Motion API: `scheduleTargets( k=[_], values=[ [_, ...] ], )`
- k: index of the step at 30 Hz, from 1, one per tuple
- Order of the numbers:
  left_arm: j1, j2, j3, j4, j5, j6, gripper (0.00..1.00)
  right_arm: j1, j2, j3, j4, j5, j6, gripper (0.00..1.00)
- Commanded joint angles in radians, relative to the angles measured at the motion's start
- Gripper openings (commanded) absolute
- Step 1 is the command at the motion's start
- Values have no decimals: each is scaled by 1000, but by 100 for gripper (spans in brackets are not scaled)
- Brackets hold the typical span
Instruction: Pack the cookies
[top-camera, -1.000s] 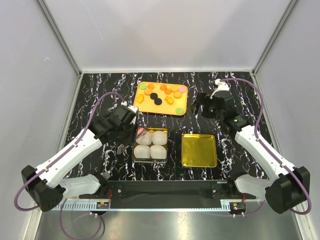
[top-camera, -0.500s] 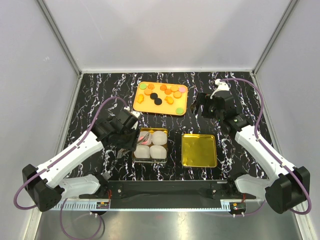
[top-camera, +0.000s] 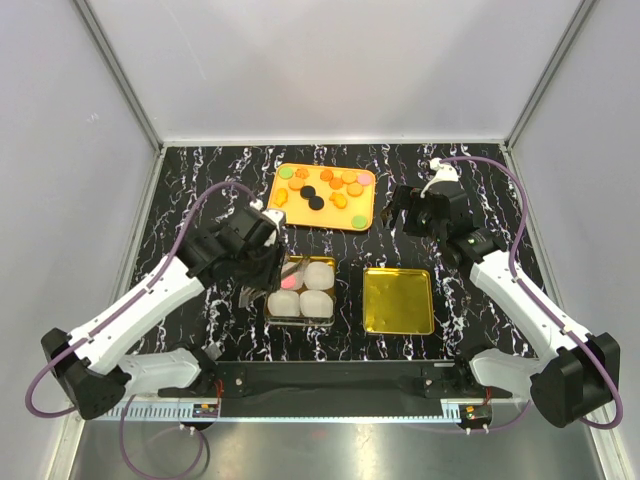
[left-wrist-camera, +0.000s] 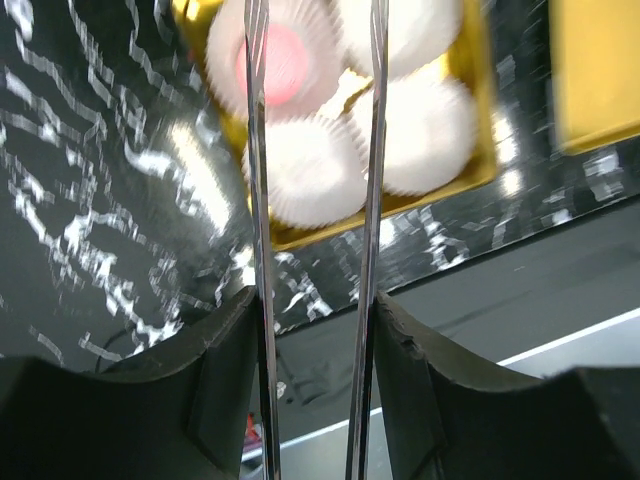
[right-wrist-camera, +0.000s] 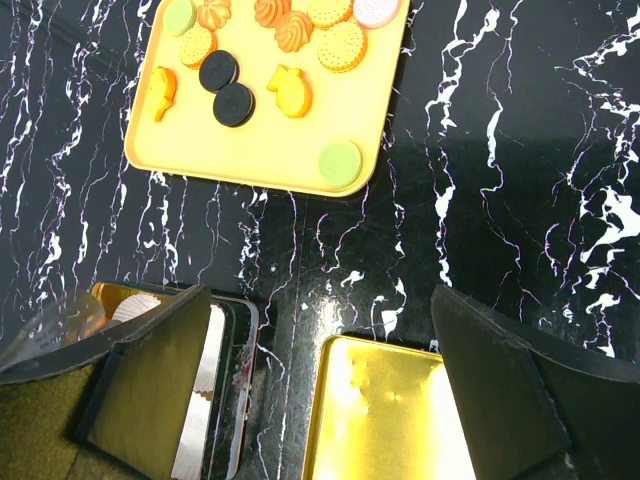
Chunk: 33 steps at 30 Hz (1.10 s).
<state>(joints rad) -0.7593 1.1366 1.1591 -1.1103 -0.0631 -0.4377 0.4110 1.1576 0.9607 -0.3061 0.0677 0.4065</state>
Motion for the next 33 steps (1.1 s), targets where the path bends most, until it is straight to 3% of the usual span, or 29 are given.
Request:
scheduleTargets(
  k=[1, 8, 15, 18, 33],
  values=[
    [-5, 12, 114, 43, 36, 5, 50, -5, -6, 23, 9, 15, -15, 100],
    [14, 244, 344, 70, -107, 43, 52, -5, -2, 24, 2, 12, -17, 100],
    [60, 587, 609, 115, -148, 100, 52, -5, -16, 23, -1, 7, -17, 100],
    [74, 658, 692, 112, -167, 119, 51, -5, -21, 24, -4, 6, -18, 100],
    [175, 818, 728, 151, -116, 149, 51, -5, -33, 23, -2, -3, -17, 100]
  ],
)
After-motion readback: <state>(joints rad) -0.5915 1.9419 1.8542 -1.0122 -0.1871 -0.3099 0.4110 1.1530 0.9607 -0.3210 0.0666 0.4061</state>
